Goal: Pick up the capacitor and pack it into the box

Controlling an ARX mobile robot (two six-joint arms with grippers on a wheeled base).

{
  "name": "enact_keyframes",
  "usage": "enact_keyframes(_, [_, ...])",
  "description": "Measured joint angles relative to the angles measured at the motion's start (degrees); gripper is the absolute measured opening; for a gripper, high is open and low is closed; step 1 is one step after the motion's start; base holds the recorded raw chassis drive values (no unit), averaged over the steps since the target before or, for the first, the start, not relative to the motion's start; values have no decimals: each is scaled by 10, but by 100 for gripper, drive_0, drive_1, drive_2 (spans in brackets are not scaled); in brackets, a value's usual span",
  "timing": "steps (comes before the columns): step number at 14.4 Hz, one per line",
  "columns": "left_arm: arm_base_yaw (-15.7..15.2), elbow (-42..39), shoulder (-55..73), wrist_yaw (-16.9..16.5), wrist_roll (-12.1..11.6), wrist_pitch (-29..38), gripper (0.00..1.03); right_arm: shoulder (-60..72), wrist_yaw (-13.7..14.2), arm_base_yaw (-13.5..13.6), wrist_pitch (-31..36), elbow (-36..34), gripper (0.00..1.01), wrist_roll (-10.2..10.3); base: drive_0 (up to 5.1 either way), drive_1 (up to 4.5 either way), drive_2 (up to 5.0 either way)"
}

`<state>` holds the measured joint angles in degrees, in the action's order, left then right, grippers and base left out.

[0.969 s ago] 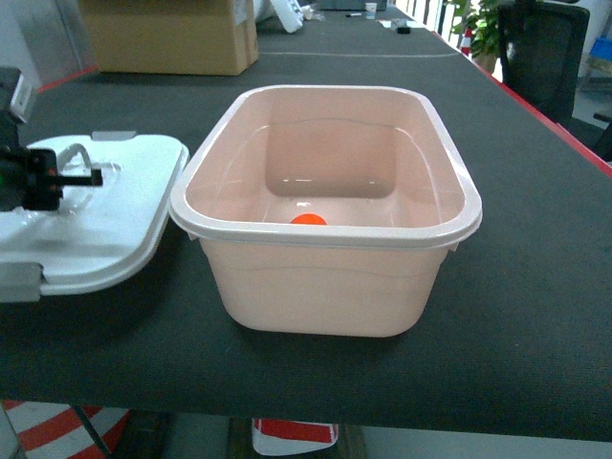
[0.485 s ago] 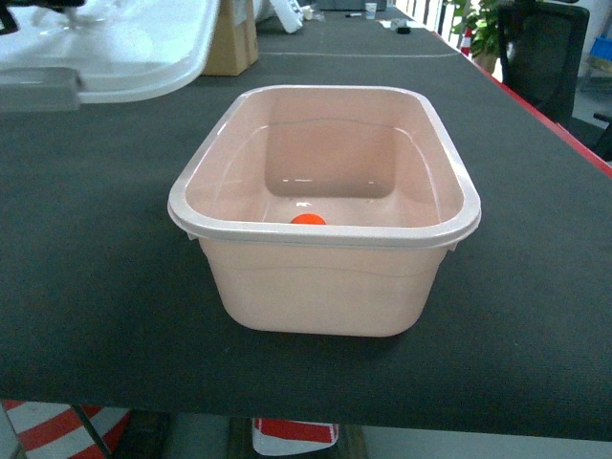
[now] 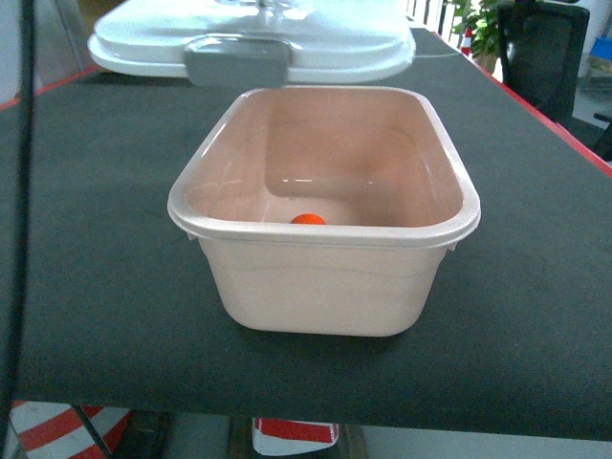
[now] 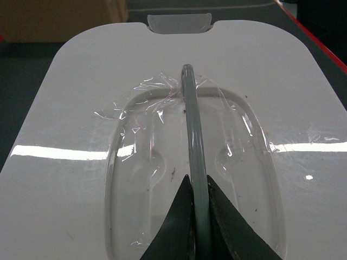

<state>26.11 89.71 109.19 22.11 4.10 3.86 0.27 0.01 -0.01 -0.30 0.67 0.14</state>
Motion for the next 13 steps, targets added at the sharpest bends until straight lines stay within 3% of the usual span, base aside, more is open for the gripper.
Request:
enact_keyframes(2, [43,5,22,28,9,-18,2,0,0,0,0,0,98,0,0,0,0])
enact_keyframes(5, [74,5,34,57,27,-38,2,0,0,0,0,0,98,0,0,0,0])
enact_keyframes(10, [78,-22,46,62,53,-24,2,0,0,0,0,0,98,0,0,0,0])
enact_keyframes(13, [78,-38,65,40,78,-10,2,0,0,0,0,0,98,0,0,0,0])
